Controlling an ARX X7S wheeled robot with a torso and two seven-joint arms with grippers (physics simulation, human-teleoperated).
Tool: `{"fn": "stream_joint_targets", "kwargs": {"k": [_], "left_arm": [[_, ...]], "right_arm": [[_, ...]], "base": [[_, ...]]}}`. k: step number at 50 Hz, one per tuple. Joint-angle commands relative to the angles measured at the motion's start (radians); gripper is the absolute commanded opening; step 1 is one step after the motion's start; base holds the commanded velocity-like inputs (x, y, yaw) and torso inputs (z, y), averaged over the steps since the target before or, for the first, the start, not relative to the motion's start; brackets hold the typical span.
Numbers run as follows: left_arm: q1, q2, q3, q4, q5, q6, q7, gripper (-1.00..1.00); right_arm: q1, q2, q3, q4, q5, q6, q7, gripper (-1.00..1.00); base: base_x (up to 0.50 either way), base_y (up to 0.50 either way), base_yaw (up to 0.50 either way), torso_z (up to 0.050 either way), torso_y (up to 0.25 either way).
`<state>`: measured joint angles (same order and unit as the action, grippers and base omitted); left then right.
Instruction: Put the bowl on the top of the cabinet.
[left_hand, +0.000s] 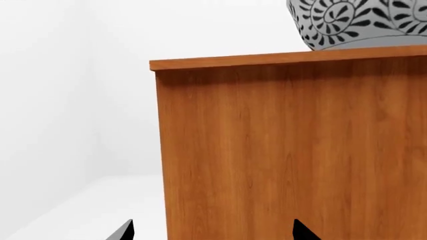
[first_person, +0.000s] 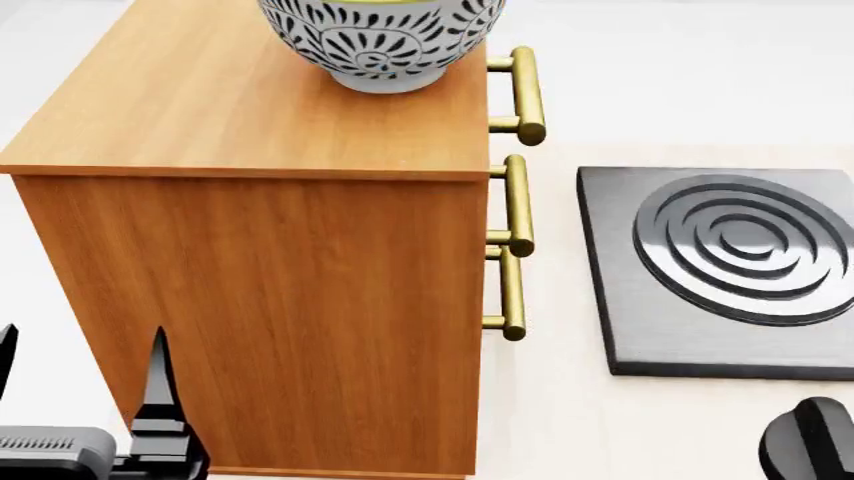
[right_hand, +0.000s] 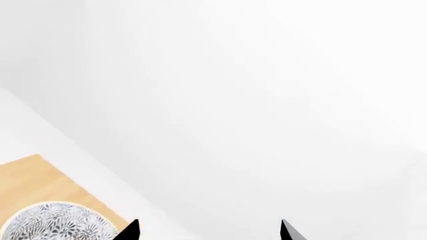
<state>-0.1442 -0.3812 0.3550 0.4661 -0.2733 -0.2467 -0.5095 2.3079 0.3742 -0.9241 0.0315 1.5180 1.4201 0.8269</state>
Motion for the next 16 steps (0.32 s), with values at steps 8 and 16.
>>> {"fn": "stream_joint_targets", "kwargs": {"k": [8, 16], "left_arm": [[-0.004, -0.003, 0.006, 0.009, 0.000, -0.009, -0.007, 1.00], [-0.013, -0.002, 0.015, 0.008, 0.010, -0.018, -0.012, 1.00]], "right_arm": [[-0.102, 0.227, 0.167, -0.205, 0.265, 0.015, 0.270, 1.00], [-0.413, 0.449, 0.255, -0.497, 0.297, -0.160, 0.401, 1.00]], "base": [[0.00, 0.00, 0.00, 0.000, 0.000], [0.00, 0.00, 0.00, 0.000, 0.000]]}}
